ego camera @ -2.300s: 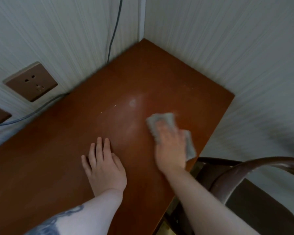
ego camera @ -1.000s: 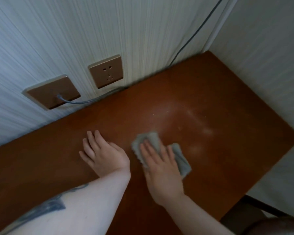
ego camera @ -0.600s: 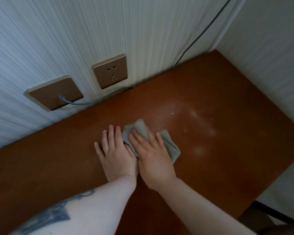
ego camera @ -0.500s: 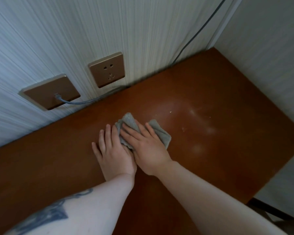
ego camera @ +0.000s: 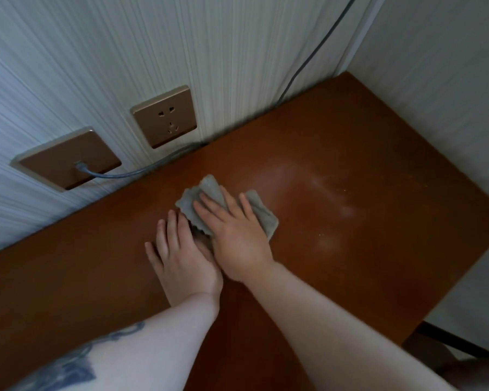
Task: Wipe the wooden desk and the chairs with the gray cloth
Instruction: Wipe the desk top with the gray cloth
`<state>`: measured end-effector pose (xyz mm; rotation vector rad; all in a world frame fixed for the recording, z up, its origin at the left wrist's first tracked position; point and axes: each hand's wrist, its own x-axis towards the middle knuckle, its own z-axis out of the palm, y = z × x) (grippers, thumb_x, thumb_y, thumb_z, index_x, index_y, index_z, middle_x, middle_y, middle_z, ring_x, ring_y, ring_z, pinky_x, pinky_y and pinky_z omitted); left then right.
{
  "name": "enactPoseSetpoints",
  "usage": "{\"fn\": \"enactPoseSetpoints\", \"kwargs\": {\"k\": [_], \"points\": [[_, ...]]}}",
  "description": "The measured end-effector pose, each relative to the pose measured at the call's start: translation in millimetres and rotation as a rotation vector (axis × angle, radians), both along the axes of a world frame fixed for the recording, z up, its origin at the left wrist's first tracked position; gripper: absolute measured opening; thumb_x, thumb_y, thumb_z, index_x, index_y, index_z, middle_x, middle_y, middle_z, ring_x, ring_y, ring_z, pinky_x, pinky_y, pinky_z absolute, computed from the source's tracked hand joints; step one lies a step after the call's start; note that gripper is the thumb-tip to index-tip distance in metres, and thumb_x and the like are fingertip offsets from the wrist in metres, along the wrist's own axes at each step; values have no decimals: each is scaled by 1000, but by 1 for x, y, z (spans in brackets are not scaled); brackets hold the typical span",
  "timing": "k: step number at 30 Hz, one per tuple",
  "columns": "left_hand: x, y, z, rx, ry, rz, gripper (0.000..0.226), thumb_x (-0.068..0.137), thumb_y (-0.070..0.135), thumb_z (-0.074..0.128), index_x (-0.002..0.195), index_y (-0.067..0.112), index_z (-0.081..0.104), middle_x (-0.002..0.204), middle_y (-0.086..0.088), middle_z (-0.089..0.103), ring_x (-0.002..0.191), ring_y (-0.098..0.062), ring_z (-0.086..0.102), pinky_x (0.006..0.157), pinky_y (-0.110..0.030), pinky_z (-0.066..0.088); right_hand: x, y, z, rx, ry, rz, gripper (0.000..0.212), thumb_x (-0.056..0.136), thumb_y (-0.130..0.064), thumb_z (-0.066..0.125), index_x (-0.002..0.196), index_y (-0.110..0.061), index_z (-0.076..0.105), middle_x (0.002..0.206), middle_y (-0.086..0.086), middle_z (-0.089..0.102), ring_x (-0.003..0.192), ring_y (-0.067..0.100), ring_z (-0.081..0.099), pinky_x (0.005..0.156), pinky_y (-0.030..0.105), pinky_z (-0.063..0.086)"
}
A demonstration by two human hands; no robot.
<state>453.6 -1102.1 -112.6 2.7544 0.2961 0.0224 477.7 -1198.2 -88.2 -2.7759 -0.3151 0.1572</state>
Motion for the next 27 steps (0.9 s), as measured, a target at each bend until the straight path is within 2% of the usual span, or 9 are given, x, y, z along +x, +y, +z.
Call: {"fn": "enactPoseSetpoints", "kwargs": {"k": [2, 8, 10, 13, 15, 19, 22, 24, 27], "points": [[-1, -2, 3, 1, -17, 14, 52, 95, 23, 21, 144, 18, 38, 154, 2, 32, 145, -17, 17, 118, -44, 4, 23, -21, -8, -105, 10, -60, 61, 97, -22, 39, 154, -25, 16, 161, -7, 13, 148, 22, -4, 115, 39, -15], [-1, -4, 7, 15, 12, 5, 52, 96, 20, 26, 146, 18, 34, 156, 2, 28, 146, -16, 12, 120, -44, 3, -16, -50, -2, -230, 63, -778, 68, 99, -30, 34, 155, -18, -3, 162, -1, -5, 147, 27, -15, 119, 46, -9], [-1, -3, 7, 12, 12, 8, 51, 95, 19, 26, 145, 17, 37, 155, 1, 30, 146, -17, 15, 119, -46, 4, -33, -24, 3, -176, 62, -654, 67, 97, -29, 32, 154, -17, 0, 162, 1, 1, 147, 29, -14, 118, 47, -11], [1, -1, 5, -11, 10, -1, 47, 97, 18, 30, 143, 15, 39, 154, 0, 32, 145, -19, 17, 118, -49, 8, -28, 9, 3, 39, 54, -156, 61, 94, -36, 16, 153, -24, 22, 160, -3, 21, 148, 22, -2, 118, 42, -13], [-1, -1, 5, -10, 7, -6, 47, 97, 16, 33, 143, 16, 38, 155, 0, 31, 145, -19, 16, 118, -49, 7, -7, -2, 0, 46, 38, -32, 55, 98, -33, 26, 153, -28, 23, 160, -8, 16, 148, 18, -5, 117, 39, -16], [0, -3, 8, -3, 5, 9, 48, 97, 16, 32, 144, 16, 38, 155, 1, 31, 145, -19, 16, 119, -47, 6, -10, -45, -10, -120, 55, -488, 70, 96, -19, 42, 155, -25, 7, 162, -7, 3, 148, 23, -7, 116, 39, -14], [-1, -3, 9, 11, 8, -2, 48, 98, 16, 32, 145, 16, 37, 155, 1, 30, 146, -18, 15, 119, -48, 6, -59, -69, -6, -122, 78, -972, 69, 97, -22, 41, 155, -23, 3, 162, -7, 2, 148, 27, 1, 120, 42, -3], [-1, -4, 9, 14, 6, -2, 48, 98, 16, 32, 145, 16, 36, 155, 1, 30, 146, -19, 15, 119, -48, 6, -84, -61, -2, -41, 11, -1116, 68, 93, -14, 48, 154, -22, 18, 160, -8, 18, 143, 29, 19, 117, 46, 17], [0, -1, 8, -3, 21, -9, 47, 98, 16, 32, 145, 17, 36, 156, 0, 30, 145, -19, 15, 118, -48, 6, -93, -16, 2, 1, -221, -699, 60, 82, -9, 44, 140, -20, 48, 144, -8, 47, 121, 25, 40, 95, 44, 45]]}}
